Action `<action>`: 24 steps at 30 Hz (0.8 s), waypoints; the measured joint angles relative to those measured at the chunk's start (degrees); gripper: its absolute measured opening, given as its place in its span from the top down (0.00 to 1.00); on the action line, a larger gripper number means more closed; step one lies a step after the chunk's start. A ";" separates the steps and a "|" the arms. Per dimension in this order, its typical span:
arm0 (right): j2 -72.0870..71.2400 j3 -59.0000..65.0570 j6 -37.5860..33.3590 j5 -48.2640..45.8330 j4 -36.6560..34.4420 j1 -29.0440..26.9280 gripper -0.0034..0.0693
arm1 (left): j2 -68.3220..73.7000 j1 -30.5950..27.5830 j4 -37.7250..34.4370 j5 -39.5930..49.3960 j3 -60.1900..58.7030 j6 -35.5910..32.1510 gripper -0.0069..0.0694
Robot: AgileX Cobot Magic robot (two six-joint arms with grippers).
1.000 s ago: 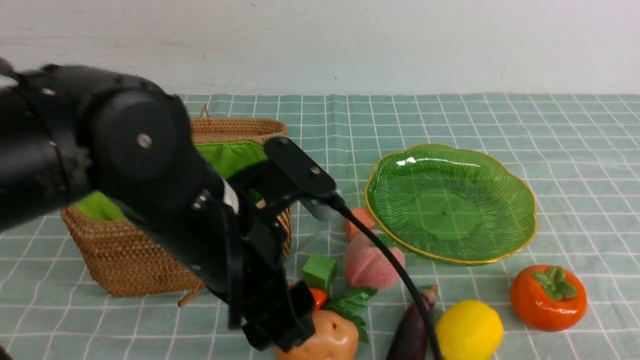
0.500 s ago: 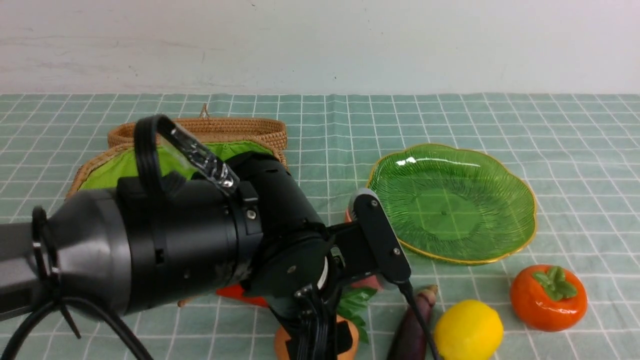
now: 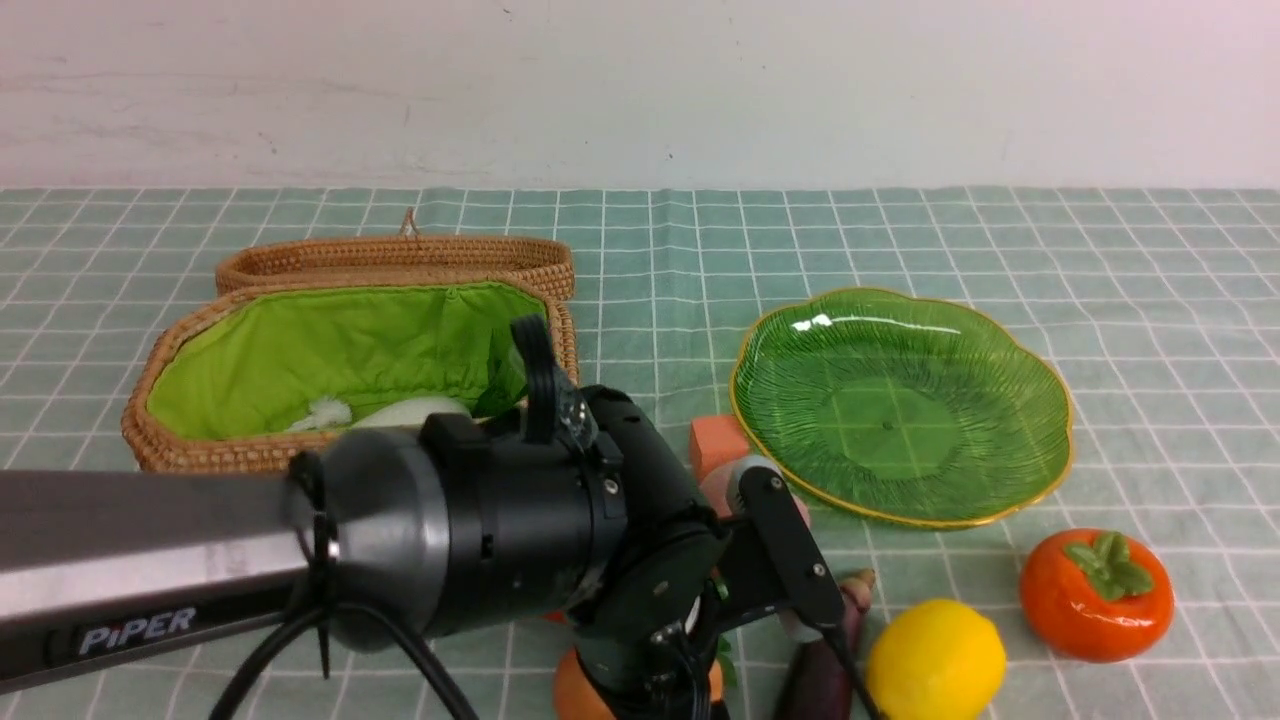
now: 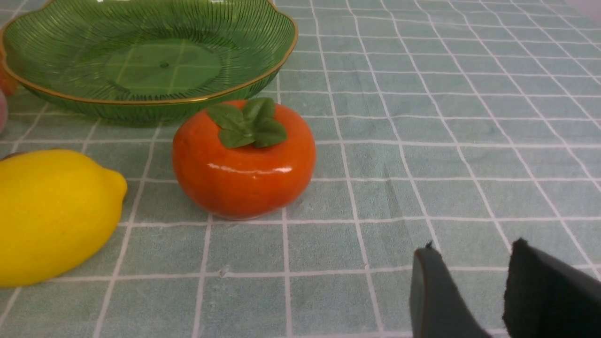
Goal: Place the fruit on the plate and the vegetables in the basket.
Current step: Grab a potato with your left arm and place it in the basket on the left
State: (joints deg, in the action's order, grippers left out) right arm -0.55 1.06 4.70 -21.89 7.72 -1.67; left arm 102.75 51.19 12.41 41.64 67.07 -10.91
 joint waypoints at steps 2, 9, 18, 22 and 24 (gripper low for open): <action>0.00 0.00 0.00 0.00 0.00 0.00 0.62 | 0.11 0.00 0.00 0.05 0.06 0.00 0.13; 0.00 0.00 0.00 0.00 0.00 0.00 0.62 | 0.17 0.00 0.00 1.23 0.31 0.00 0.17; 0.00 0.00 0.00 0.00 0.00 0.00 0.62 | 0.46 0.00 -0.06 4.75 1.77 -1.19 0.18; 0.00 0.00 0.00 0.00 0.00 0.00 0.62 | 0.86 0.00 -0.46 7.88 2.99 -1.85 0.18; 0.00 0.00 0.00 0.00 0.00 0.00 0.62 | 0.81 0.00 -0.75 8.77 3.17 -2.54 0.18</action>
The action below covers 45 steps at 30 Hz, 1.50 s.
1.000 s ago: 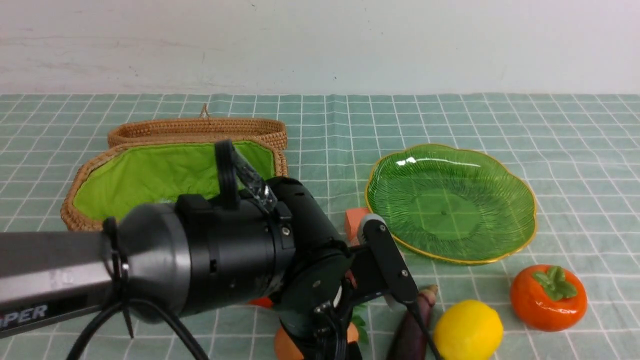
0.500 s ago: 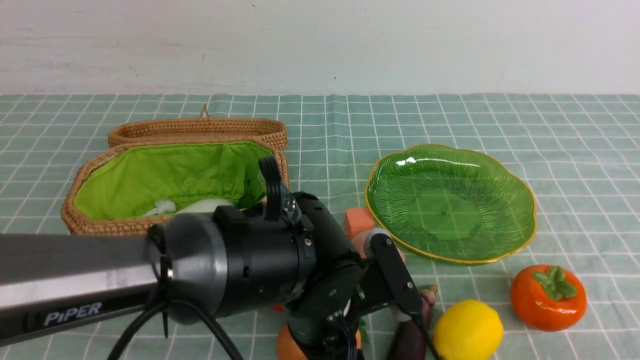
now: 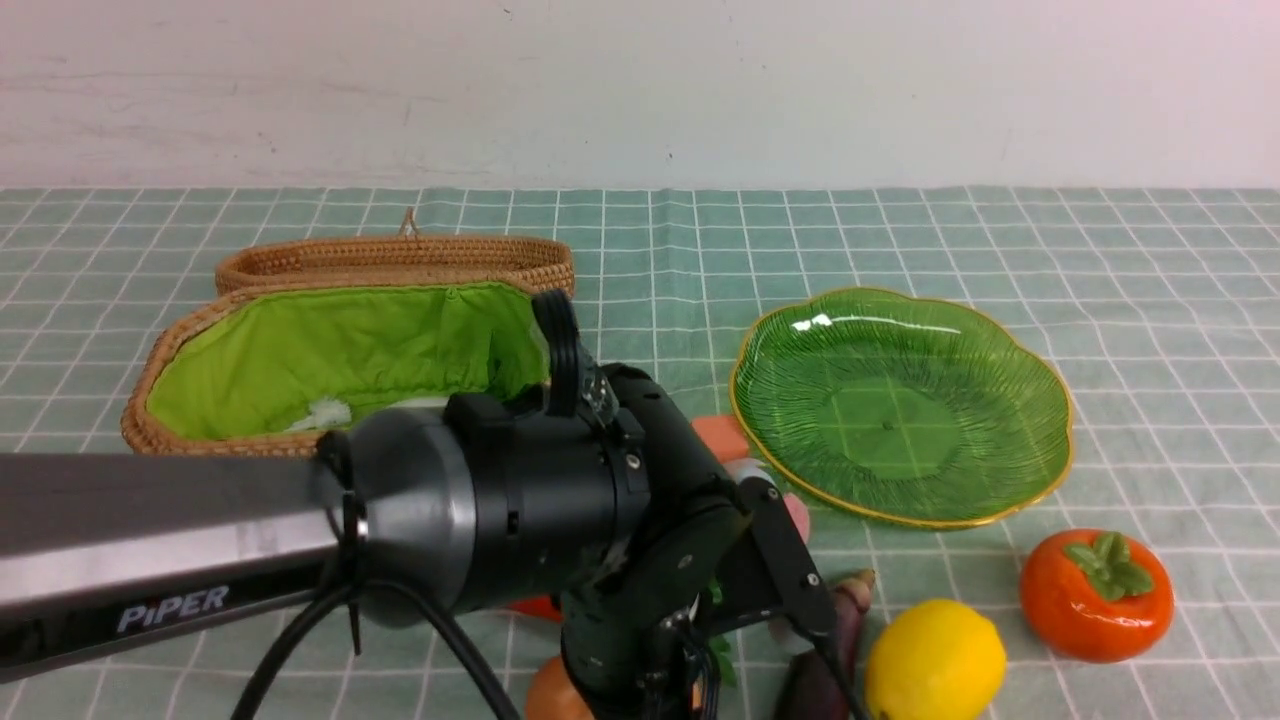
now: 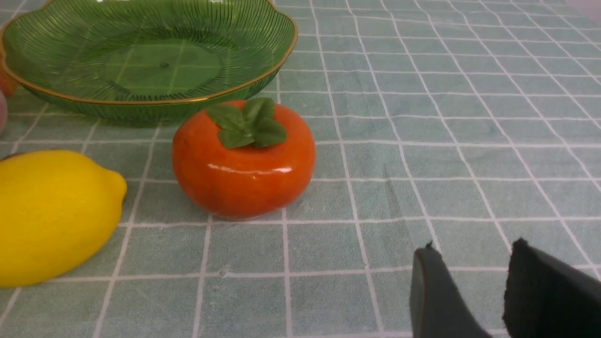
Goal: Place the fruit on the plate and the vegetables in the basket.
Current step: Grab a potato with your left arm and place it in the basket on the left
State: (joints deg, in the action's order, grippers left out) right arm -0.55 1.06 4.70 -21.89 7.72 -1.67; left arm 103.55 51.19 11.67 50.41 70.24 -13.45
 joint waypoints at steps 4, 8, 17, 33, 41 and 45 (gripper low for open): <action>0.00 0.00 0.00 0.00 0.00 0.00 0.62 | -1.51 0.00 -0.40 0.44 0.00 -0.28 0.18; 0.00 0.00 0.00 0.00 0.00 0.00 0.62 | -3.88 0.00 -0.47 0.55 0.11 -0.28 0.18; 0.00 0.00 0.00 0.00 0.00 0.00 0.62 | -10.51 -1.30 -0.79 1.30 2.33 -0.28 0.18; 0.00 0.00 0.00 0.00 0.00 0.00 0.62 | -14.60 -29.89 0.39 1.12 14.19 -0.30 0.18; 0.00 0.00 0.00 0.00 0.00 0.00 0.62 | -6.46 -34.63 -0.48 -2.25 14.24 -0.25 0.18; 0.00 0.00 0.00 0.00 0.00 0.00 0.62 | -2.16 -34.63 -2.19 -3.74 14.24 -0.25 0.18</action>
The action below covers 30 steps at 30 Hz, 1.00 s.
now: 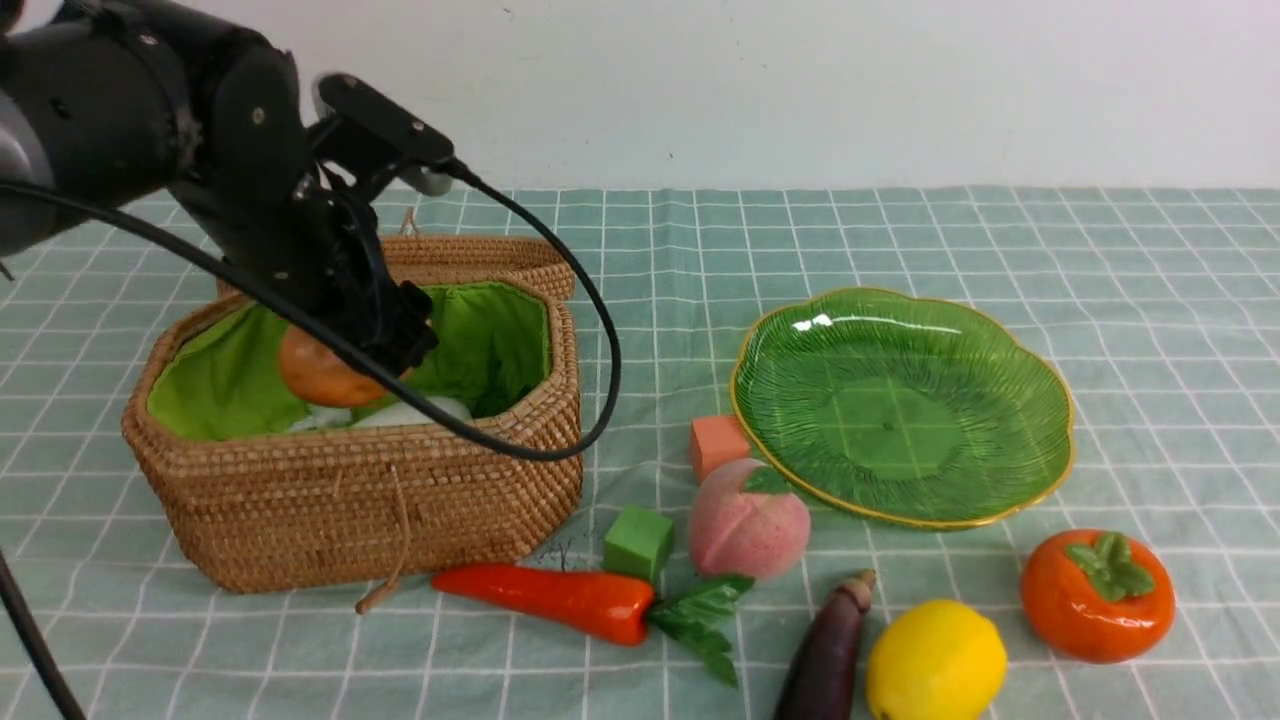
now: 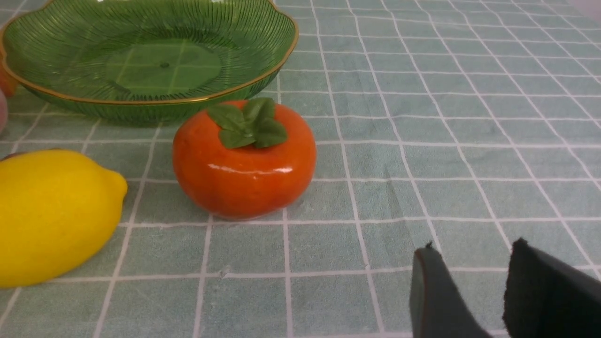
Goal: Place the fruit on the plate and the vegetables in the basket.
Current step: Grab a potato with your left arm and place it in the basket on the left
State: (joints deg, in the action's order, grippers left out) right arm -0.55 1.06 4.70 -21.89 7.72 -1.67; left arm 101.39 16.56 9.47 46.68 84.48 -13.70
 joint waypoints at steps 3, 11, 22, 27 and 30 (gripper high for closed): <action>0.00 0.00 0.00 0.00 0.00 0.00 0.62 | 1.26 0.00 -0.57 -0.32 0.00 0.00 0.18; 0.00 0.00 0.00 0.00 0.00 0.00 0.62 | 1.90 0.00 -3.76 0.49 0.00 0.00 0.11; 0.00 0.00 0.00 0.00 0.00 0.00 0.62 | -2.09 0.00 -6.96 4.64 0.00 -1.16 0.05; 0.00 0.00 0.00 0.00 0.00 0.00 0.62 | -7.93 0.00 -13.30 9.29 0.00 -9.05 0.06; 0.00 0.00 0.00 0.00 0.00 0.00 0.62 | -12.31 0.00 -22.46 16.49 0.00 -24.32 0.08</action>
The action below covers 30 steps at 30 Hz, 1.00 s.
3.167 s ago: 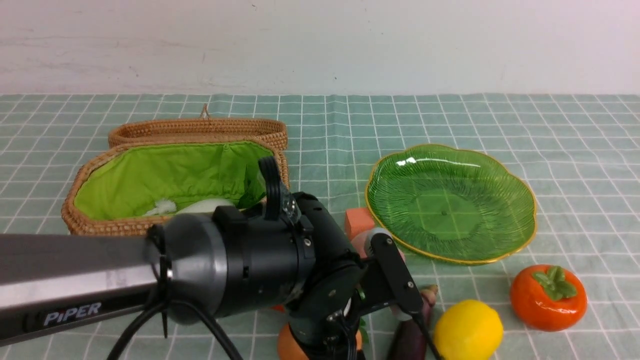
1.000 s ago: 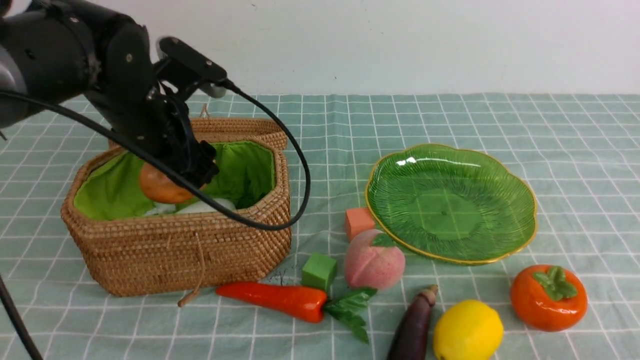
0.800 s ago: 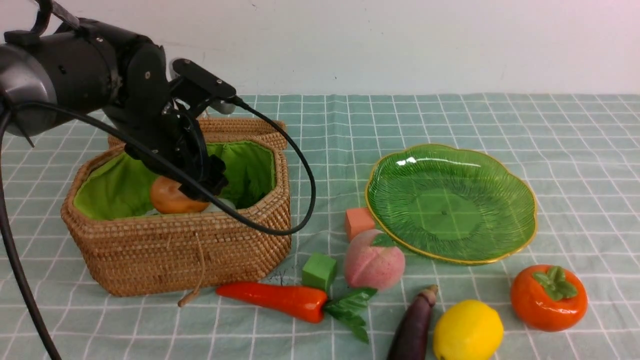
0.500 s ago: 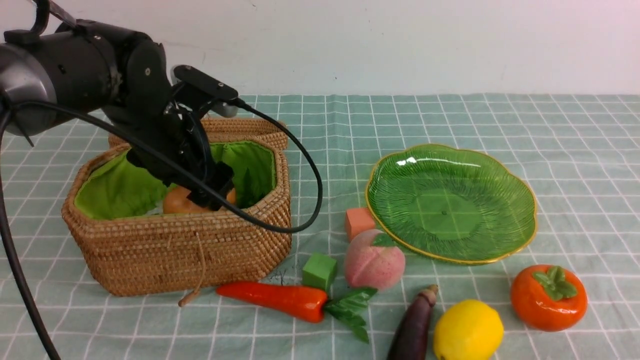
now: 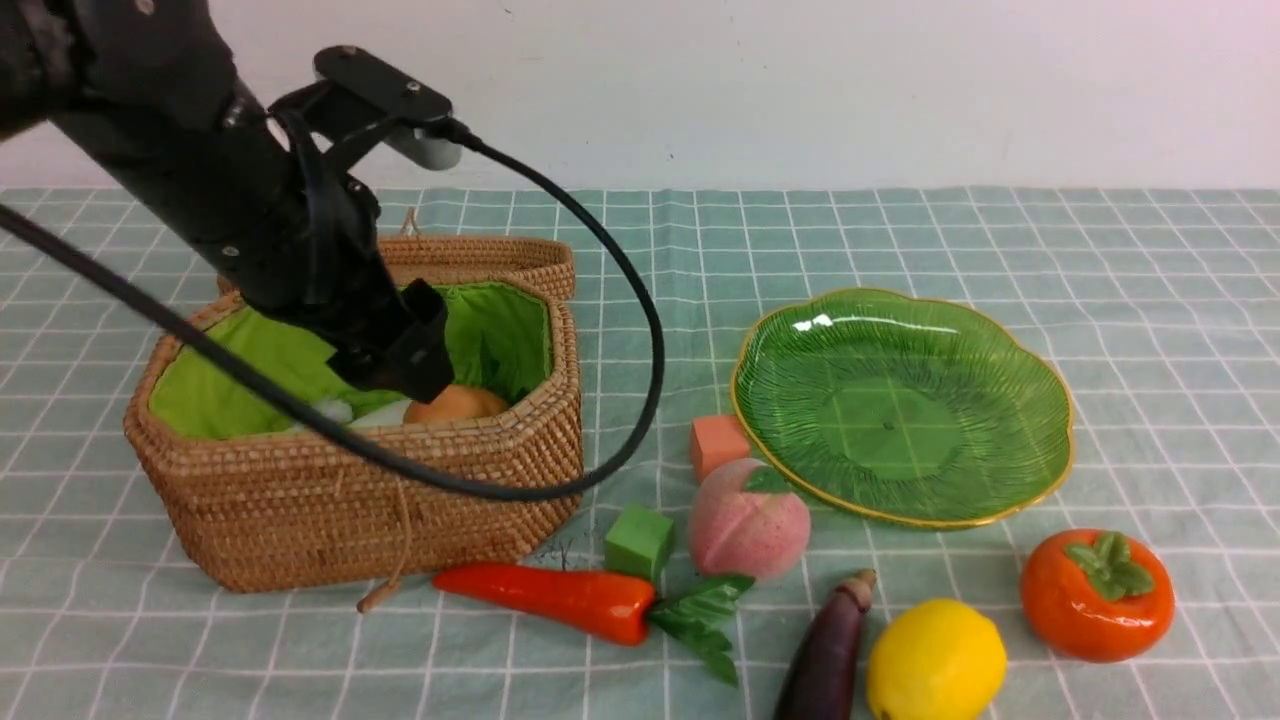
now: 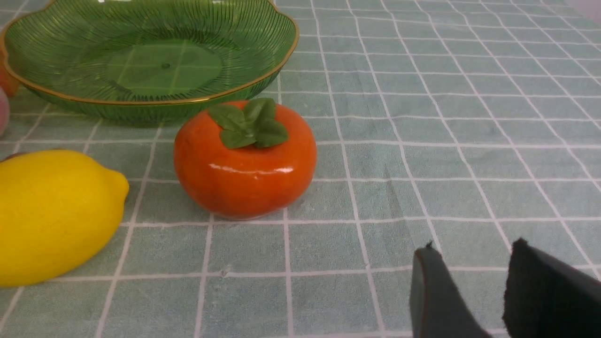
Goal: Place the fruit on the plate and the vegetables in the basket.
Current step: Grab a potato with your left arm and place it in the basket on the left, then use the left arm to grab a carrot and put it into the left basket
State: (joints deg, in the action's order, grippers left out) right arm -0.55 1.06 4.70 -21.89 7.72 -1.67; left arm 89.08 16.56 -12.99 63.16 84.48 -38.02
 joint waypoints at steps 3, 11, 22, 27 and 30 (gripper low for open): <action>0.00 0.00 0.00 0.00 0.00 0.00 0.62 | -1.63 0.00 -7.21 5.18 0.00 -13.40 0.10; 0.00 0.00 0.00 0.00 0.00 0.00 0.62 | -0.06 5.01 -9.93 5.61 -3.87 -28.32 0.18; 0.00 0.00 0.00 0.00 0.00 0.00 0.62 | 8.97 17.49 6.11 -7.97 -7.99 -26.70 0.19; 0.00 0.00 0.00 0.00 0.00 0.00 0.62 | 13.41 17.49 7.84 -10.66 -7.99 -26.70 0.19; 0.00 0.00 0.00 0.00 0.00 0.00 0.62 | 15.07 17.49 8.01 -11.88 -7.99 -26.68 0.19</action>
State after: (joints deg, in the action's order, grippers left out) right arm -0.55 1.06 4.70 -21.89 7.72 -1.67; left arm 104.15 34.05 -4.98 51.28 76.48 -64.70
